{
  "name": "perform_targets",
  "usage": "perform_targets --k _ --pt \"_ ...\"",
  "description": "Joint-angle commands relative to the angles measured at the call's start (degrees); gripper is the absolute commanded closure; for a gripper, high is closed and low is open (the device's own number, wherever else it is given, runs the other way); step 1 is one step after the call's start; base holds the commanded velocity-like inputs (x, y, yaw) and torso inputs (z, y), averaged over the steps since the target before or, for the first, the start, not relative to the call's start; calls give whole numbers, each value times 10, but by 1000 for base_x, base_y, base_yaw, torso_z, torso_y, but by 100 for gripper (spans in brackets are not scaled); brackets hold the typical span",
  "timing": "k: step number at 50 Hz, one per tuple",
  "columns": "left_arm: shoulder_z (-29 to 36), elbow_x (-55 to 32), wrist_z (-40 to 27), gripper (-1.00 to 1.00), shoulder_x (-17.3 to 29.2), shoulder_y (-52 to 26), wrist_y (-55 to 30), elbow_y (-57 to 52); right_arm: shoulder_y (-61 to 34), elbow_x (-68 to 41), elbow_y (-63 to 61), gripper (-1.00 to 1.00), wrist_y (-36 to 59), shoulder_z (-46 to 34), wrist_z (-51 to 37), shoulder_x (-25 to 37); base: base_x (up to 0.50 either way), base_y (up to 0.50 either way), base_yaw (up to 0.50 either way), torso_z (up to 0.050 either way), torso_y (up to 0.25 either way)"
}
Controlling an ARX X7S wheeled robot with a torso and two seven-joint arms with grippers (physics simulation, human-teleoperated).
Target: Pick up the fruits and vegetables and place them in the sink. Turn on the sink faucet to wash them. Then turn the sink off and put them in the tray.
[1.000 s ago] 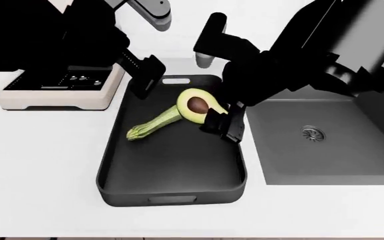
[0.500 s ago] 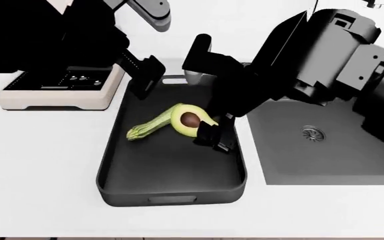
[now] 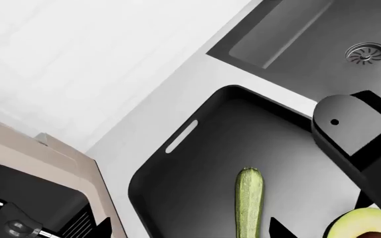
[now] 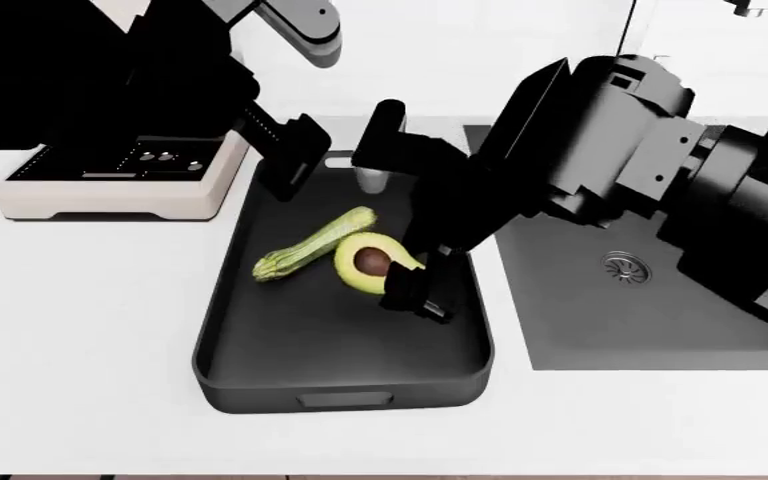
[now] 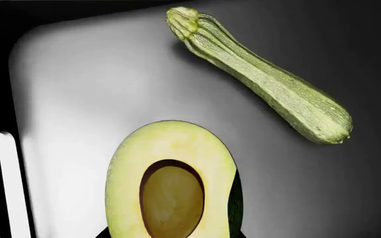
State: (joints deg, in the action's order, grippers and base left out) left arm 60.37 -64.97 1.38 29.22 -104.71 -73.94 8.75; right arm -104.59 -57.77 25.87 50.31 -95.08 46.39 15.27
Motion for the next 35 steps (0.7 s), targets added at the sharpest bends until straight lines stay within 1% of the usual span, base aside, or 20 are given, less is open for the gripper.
perform_targets --k 1,2,3,11,15,20,26,35 --pt "2 0 0 -100 1 0 2 0 7 11 9 100 -9 -6 13 -8 0 0 0 0 0" --pt "2 -1 0 -100 1 0 2 0 7 11 9 100 -9 -6 13 -9 0 0 0 0 0" --pt "2 -1 0 -100 1 0 2 0 7 11 10 -100 -9 -7 14 -9 0 0 0 0 0" --pt "2 -2 -1 -100 1 2 3 0 4 11 5 -100 -4 -7 13 -8 0 0 0 0 0" --pt "3 -2 -1 -100 2 2 4 0 -12 5 -14 -100 4 3 -2 6 0 0 0 0 0" --pt "4 -2 -1 -100 2 4 6 0 -44 -9 -51 -100 20 27 -36 36 0 0 0 0 3" --pt "6 -3 -1 -100 1 6 7 -1 -83 -38 -123 -100 62 53 -88 88 0 0 0 0 0" --pt "7 -9 1 -100 6 8 6 -14 -111 -87 -200 -100 113 90 -167 157 0 0 0 0 0"
